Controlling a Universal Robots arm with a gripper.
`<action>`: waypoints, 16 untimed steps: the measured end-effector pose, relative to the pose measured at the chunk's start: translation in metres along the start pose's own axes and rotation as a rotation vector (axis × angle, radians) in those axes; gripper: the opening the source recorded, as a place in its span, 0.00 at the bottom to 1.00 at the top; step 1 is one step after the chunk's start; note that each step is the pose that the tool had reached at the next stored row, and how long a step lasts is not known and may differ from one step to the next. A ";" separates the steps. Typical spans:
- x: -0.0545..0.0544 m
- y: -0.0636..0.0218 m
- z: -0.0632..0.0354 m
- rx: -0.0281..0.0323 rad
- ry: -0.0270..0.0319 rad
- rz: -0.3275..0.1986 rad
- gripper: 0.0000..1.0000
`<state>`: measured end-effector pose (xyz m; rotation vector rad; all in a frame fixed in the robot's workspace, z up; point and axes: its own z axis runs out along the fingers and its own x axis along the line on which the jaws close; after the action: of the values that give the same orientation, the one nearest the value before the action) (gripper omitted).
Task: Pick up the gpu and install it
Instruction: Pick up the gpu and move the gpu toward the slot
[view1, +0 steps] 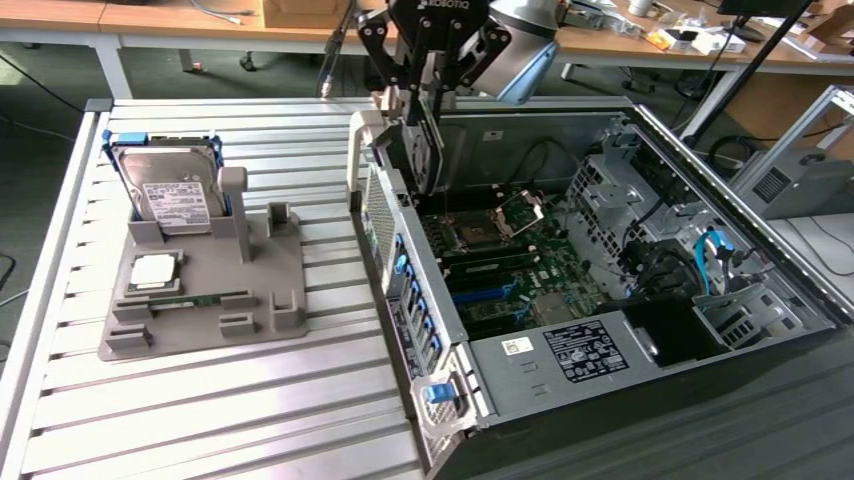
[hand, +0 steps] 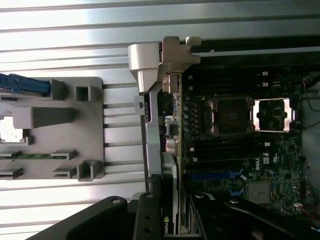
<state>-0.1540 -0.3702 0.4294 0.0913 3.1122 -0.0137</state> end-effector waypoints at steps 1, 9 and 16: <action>0.000 0.0000 0.0000 0.0000 0.0000 0.000 0.27; -0.003 0.0002 0.0001 0.0000 0.0000 0.000 0.27; -0.006 0.0003 0.0002 0.0000 0.0000 0.000 0.27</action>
<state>-0.1483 -0.3702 0.4294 0.0912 3.1123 -0.0136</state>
